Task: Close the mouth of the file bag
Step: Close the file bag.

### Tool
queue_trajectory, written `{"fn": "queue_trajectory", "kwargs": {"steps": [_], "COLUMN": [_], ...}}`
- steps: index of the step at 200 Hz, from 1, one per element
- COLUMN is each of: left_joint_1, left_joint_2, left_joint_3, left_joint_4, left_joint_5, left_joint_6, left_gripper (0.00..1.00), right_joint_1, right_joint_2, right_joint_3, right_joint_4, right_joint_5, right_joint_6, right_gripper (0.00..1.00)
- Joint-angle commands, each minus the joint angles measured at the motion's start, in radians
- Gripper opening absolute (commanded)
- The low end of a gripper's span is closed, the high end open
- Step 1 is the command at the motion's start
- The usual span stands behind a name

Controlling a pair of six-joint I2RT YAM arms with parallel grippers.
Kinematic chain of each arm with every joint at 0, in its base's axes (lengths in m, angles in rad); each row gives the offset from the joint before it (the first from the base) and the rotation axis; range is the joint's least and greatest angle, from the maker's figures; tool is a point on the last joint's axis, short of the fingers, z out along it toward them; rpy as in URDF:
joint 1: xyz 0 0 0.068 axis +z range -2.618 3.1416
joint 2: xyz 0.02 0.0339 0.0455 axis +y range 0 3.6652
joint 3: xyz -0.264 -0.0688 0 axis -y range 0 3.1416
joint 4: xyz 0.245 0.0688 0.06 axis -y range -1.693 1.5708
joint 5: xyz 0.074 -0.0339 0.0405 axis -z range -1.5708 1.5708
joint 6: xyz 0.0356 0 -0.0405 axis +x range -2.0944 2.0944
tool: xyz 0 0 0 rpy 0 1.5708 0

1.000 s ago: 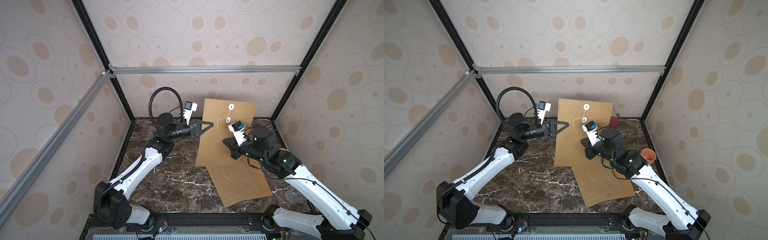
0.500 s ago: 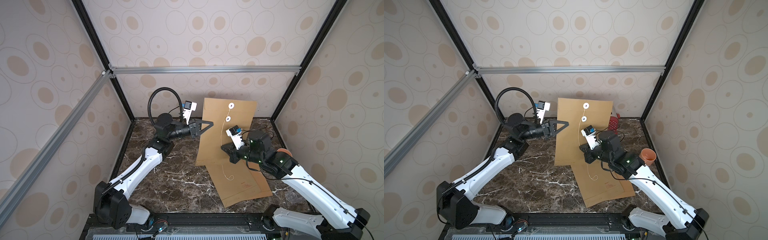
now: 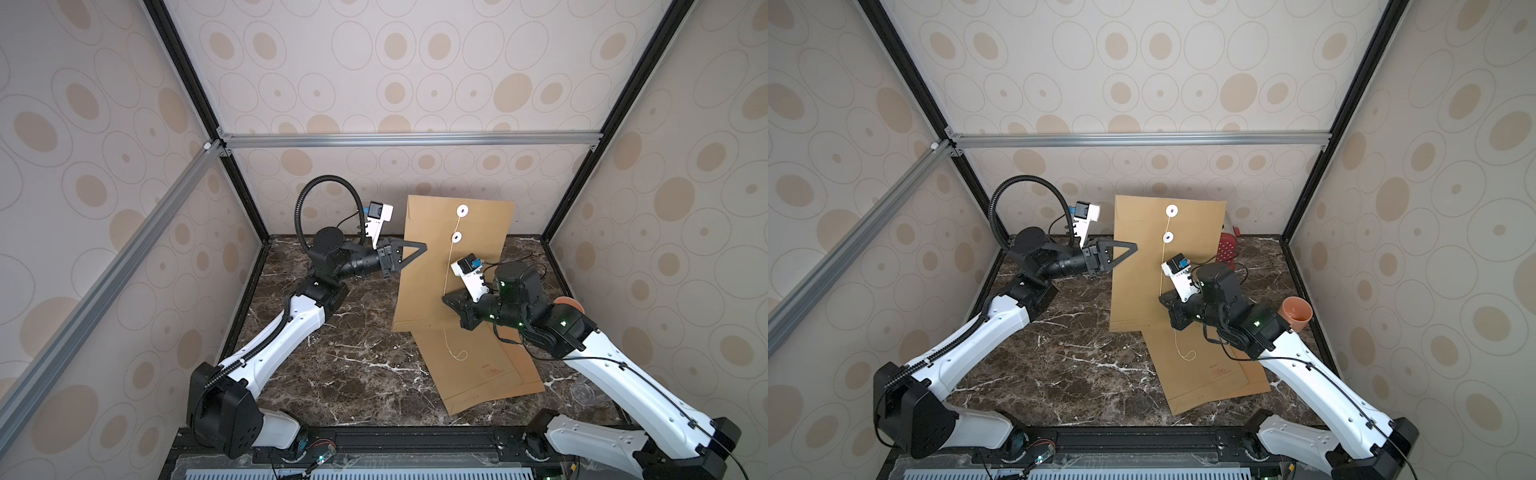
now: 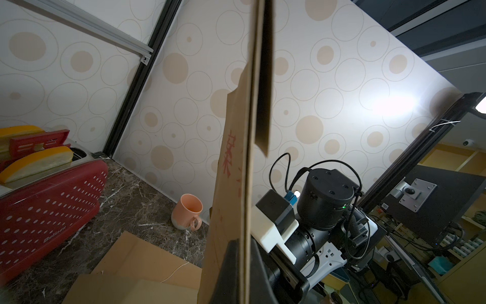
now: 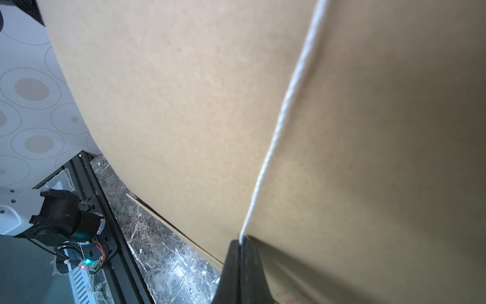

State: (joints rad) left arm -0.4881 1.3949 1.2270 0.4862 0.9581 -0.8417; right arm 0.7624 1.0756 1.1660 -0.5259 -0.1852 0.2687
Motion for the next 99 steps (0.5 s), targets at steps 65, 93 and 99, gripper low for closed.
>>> {"fn": "queue_trajectory", "kwargs": {"steps": [65,93,99], "left_joint_1": [0.005,0.004,0.005], "left_joint_2": [-0.001,-0.001,-0.001], "left_joint_3": [0.007,0.006,0.006], "left_joint_4": [0.068,0.068,0.068], "left_joint_5": [0.013,0.013,0.013], "left_joint_6": [-0.026,-0.027,-0.026], "left_gripper": [0.0,0.0,0.0], "right_joint_1": [-0.173,-0.267,-0.272], "right_joint_2": [-0.093,-0.115,-0.115], "right_joint_3": [-0.07,-0.078,-0.073], "right_joint_4": [0.061,0.106,0.103], "right_joint_5": [-0.142,-0.227,-0.23], "right_joint_6": [0.075,0.12,0.119], "right_gripper": [0.0,0.0,0.0]}}
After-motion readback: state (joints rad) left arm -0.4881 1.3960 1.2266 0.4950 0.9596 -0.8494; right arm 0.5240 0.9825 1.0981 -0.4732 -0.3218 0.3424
